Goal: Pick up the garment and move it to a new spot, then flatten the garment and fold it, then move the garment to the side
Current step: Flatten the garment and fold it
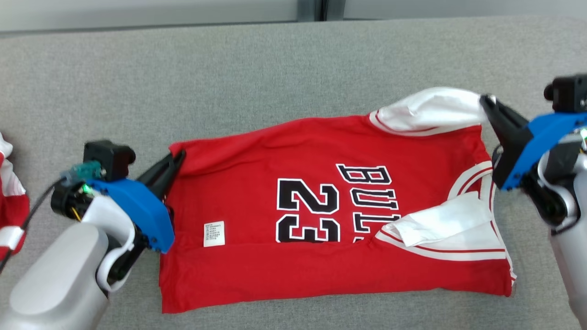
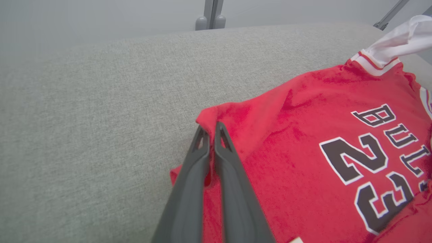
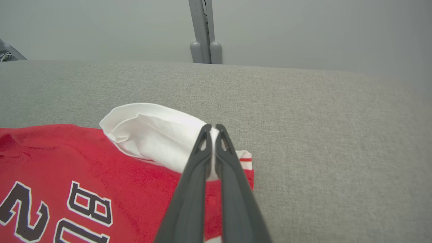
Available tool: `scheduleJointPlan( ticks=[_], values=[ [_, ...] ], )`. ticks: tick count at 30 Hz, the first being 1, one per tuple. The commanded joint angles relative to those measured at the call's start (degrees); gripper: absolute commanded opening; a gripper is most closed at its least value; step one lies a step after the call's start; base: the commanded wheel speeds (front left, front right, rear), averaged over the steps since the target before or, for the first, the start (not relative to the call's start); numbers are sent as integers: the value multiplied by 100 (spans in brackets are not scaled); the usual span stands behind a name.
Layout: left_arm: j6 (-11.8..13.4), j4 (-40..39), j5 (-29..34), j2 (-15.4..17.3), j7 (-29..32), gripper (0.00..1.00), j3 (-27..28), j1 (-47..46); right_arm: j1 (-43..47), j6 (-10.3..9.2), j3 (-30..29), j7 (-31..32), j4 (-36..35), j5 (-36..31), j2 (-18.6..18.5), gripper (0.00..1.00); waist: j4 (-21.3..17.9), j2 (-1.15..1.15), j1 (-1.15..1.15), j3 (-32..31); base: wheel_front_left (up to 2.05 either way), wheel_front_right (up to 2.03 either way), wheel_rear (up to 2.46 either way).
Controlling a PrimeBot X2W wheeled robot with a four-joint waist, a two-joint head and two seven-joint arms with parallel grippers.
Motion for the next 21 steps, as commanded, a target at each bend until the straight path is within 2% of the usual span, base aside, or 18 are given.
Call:
scheduleJointPlan(
  ticks=[1,7,21],
  values=[
    [20,16,68,22,-172,0,-56,181,335,0,-100,51,-183,45,-59,0,-69,0,1,-157,0,0,0],
    [47,174,154,14,-703,0,-131,654,1405,0,-554,312,-879,109,153,0,-74,0,1,-429,0,0,0],
    [224,742,686,-121,-1450,0,-381,714,3284,0,-1505,892,-2546,-121,1225,0,-66,0,1,-587,0,0,0]
  ],
)
